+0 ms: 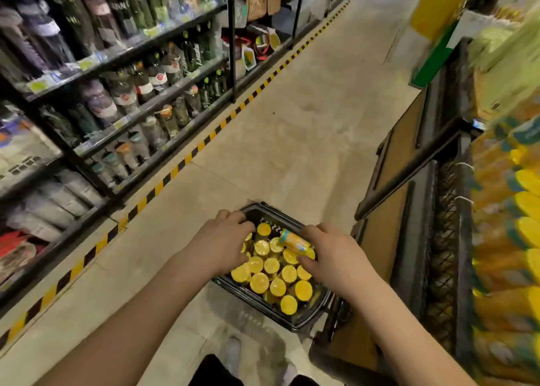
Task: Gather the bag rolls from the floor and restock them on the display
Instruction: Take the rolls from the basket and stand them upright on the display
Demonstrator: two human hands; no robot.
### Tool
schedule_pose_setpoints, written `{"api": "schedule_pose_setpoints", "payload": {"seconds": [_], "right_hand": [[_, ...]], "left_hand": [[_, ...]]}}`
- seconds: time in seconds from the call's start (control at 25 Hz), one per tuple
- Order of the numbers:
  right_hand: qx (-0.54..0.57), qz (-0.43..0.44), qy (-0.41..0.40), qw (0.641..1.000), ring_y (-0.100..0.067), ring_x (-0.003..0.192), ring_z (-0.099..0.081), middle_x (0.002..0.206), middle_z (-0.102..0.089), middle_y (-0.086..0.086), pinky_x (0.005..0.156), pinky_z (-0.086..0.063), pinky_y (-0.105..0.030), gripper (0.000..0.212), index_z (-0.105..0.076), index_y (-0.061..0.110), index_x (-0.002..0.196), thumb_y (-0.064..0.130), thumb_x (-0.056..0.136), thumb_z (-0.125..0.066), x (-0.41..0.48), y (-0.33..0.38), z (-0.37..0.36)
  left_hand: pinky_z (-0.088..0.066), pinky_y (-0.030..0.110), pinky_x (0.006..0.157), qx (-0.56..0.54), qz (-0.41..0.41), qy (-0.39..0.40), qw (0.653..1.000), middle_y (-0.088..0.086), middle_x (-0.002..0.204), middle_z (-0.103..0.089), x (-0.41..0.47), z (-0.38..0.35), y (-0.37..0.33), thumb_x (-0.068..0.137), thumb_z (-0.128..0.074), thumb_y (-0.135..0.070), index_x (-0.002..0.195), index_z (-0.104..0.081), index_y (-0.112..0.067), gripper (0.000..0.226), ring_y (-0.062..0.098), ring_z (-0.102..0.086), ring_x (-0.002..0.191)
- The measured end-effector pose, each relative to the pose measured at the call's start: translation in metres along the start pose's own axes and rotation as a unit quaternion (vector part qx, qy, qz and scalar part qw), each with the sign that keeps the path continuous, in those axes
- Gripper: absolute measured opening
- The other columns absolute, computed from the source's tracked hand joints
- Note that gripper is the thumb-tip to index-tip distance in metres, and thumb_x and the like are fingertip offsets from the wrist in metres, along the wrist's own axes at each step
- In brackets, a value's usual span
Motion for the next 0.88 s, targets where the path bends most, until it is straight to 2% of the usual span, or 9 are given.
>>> {"api": "schedule_pose_setpoints", "payload": {"seconds": [0.16,0.24,0.36,0.52,0.68,0.76,0.88], "right_hand": [[0.006,0.010,0.014,1.000,-0.026,0.119,-0.056,0.132,-0.056,0.000,0.089,-0.045,-0.037,0.050,-0.049,0.028,0.139,0.044,0.094,-0.059,0.043,-0.009,-0.051],[0.024,0.010,0.017,1.000,-0.027,0.116,-0.058,0.131,-0.056,-0.001,0.089,-0.048,-0.037,0.050,-0.051,0.026,0.139,0.043,0.093,-0.061,0.070,-0.020,-0.089],[0.055,0.001,0.022,0.998,-0.030,0.116,-0.057,0.129,-0.056,-0.004,0.090,-0.049,-0.041,0.051,-0.052,0.023,0.138,0.041,0.092,-0.064,0.110,-0.045,-0.162],[0.086,-0.018,0.035,0.996,-0.034,0.118,-0.055,0.132,-0.054,-0.008,0.088,-0.050,-0.046,0.049,-0.053,0.021,0.137,0.038,0.093,-0.064,0.153,-0.084,-0.286],[0.102,-0.042,0.022,0.994,-0.033,0.111,-0.058,0.128,-0.056,-0.007,0.083,-0.051,-0.044,0.045,-0.057,0.022,0.133,0.036,0.092,-0.067,0.171,-0.113,-0.362],[0.104,-0.042,0.013,0.994,-0.029,0.114,-0.058,0.130,-0.056,-0.005,0.087,-0.051,-0.043,0.044,-0.057,0.023,0.134,0.037,0.093,-0.066,0.174,-0.120,-0.379],[0.111,-0.051,0.009,0.993,-0.028,0.119,-0.056,0.134,-0.054,-0.003,0.091,-0.050,-0.043,0.046,-0.056,0.023,0.137,0.035,0.093,-0.067,0.186,-0.128,-0.389]], "left_hand": [[-0.043,0.040,0.102,-0.027,0.002,0.038,0.999,0.002,0.148,-0.036,0.028,-0.062,0.021,0.086,-0.068,-0.045,0.145,-0.042,-0.028,0.066,0.027,-0.033,0.135],[-0.042,0.040,0.105,-0.036,0.000,0.052,0.998,0.002,0.154,-0.030,0.052,-0.103,0.028,0.086,-0.070,-0.045,0.148,-0.039,-0.028,0.072,0.028,-0.032,0.138],[-0.041,0.045,0.107,-0.053,0.000,0.047,0.997,0.004,0.161,-0.023,0.092,-0.169,0.043,0.082,-0.075,-0.040,0.149,-0.040,-0.027,0.076,0.033,-0.030,0.141],[-0.042,0.052,0.105,-0.037,0.005,0.059,0.998,0.013,0.157,-0.030,0.148,-0.285,0.058,0.080,-0.079,-0.029,0.149,-0.042,-0.023,0.079,0.036,-0.030,0.141],[-0.039,0.062,0.105,0.027,-0.041,0.050,0.998,0.018,0.145,-0.045,0.178,-0.361,0.070,0.062,-0.088,-0.019,0.138,-0.055,-0.022,0.083,0.042,-0.041,0.133],[-0.032,0.069,0.108,0.059,-0.044,0.033,0.997,0.017,0.134,-0.053,0.182,-0.379,0.077,0.054,-0.091,-0.016,0.133,-0.060,-0.022,0.085,0.043,-0.047,0.126],[-0.023,0.073,0.110,0.068,-0.042,-0.005,0.997,0.015,0.120,-0.057,0.189,-0.383,0.079,0.050,-0.092,-0.013,0.129,-0.062,-0.021,0.086,0.041,-0.051,0.117]]}}
Point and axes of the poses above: each hand's wrist, its own x-axis towards the middle knuckle, its own z-axis out of the back of the hand, y = z × x, the point moved 3 cm from there along x, towards the middle knuckle
